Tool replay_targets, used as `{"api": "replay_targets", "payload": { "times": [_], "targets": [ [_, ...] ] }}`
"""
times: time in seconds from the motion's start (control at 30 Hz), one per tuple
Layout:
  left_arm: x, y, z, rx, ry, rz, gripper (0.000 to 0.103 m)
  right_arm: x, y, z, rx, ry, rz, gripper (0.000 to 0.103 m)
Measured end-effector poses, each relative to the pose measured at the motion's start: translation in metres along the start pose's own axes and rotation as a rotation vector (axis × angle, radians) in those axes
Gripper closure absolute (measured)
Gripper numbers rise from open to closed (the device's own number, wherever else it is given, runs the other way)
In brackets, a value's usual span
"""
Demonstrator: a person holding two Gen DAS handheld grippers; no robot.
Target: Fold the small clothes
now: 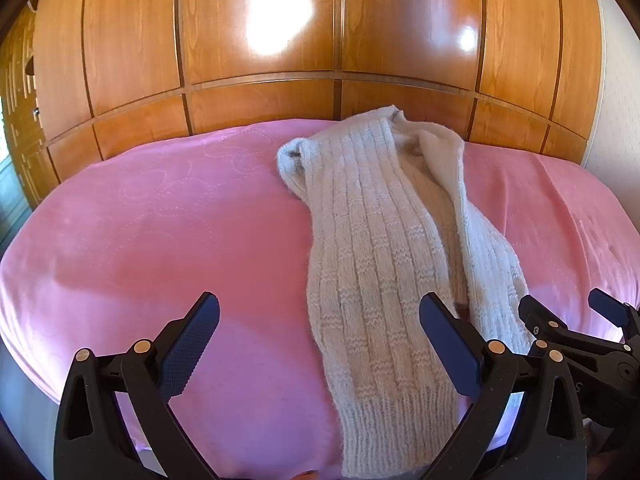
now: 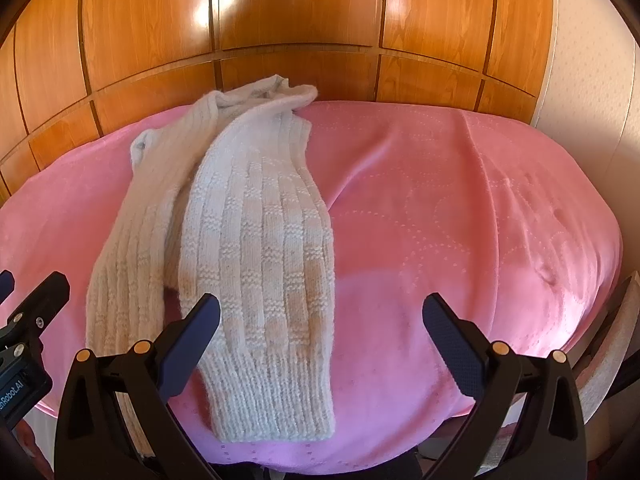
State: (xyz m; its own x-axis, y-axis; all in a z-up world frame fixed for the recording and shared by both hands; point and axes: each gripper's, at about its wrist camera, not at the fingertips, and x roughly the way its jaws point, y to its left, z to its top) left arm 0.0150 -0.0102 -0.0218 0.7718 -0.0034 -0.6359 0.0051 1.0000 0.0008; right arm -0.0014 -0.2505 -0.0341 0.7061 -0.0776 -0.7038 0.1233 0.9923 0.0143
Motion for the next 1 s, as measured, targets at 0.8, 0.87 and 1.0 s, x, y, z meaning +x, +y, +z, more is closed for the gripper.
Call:
{"api": "replay_targets", "payload": {
  "times": [0.8,0.87,1.0],
  "targets": [
    [-0.018,0.004,0.001,0.004,-0.072,0.002,0.004,-0.023,-0.004,0.014,0.026,-0.085,0.011,0.002],
    [-0.022,0.004,0.001,0.005,-0.082,-0.002,0.004,-0.027,-0.004,0.016,0.025,-0.101,0.008,0.002],
    [-0.024,0.003,0.002,0.007,-0.087,-0.004,0.004,-0.029,-0.002,0.016,0.022,-0.104,0.011,0.002]
  ]
}}
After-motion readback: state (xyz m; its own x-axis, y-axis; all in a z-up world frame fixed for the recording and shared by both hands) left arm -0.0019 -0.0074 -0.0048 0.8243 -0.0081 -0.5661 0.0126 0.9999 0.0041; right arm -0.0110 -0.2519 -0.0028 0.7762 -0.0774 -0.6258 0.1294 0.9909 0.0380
